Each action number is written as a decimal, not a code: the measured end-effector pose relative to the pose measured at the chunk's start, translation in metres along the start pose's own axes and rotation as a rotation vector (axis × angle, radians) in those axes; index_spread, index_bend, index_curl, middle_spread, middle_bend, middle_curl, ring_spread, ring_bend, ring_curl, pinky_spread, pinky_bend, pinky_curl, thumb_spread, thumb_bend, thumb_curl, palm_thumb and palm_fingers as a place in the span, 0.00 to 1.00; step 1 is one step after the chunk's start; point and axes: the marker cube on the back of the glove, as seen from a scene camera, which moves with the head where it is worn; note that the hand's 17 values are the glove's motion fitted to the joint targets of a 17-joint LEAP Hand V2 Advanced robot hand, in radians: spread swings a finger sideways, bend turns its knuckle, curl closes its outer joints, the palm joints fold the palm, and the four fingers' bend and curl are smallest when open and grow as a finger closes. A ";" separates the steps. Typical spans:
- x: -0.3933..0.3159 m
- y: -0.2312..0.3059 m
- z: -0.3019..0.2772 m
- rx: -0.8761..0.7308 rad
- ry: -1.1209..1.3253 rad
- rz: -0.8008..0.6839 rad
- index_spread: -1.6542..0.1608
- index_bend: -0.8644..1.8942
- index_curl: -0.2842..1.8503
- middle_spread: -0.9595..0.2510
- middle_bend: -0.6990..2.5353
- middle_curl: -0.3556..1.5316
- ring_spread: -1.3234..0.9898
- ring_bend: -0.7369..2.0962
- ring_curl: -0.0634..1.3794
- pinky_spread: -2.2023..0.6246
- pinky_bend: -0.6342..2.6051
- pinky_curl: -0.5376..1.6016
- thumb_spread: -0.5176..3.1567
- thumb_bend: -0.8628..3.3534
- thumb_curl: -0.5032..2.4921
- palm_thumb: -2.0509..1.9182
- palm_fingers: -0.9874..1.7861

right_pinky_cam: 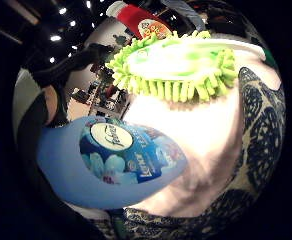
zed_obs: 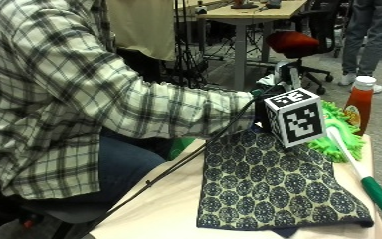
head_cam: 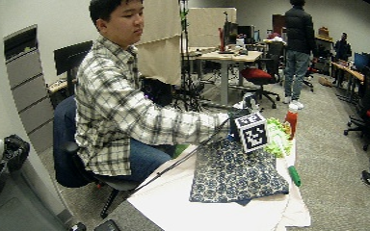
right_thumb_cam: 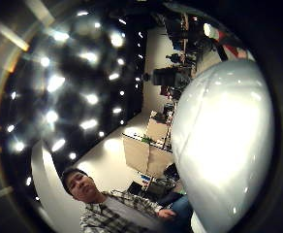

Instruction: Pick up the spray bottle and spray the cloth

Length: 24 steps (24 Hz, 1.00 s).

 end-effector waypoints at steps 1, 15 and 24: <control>0.000 0.001 -0.001 -0.022 -0.013 0.008 0.77 0.42 0.43 0.71 0.40 0.46 0.49 0.47 0.38 0.73 0.32 0.46 0.16 0.19 0.42 0.79 0.79; -0.033 0.030 -0.059 -0.115 0.213 0.054 0.71 0.35 0.33 0.74 0.29 0.39 0.55 0.35 0.28 0.81 0.28 0.43 0.33 0.19 0.39 0.72 0.33; -0.079 0.133 -0.127 -0.125 0.895 0.158 0.70 0.37 0.31 0.73 0.26 0.36 0.56 0.34 0.25 0.82 0.28 0.42 0.40 0.19 0.36 0.67 0.34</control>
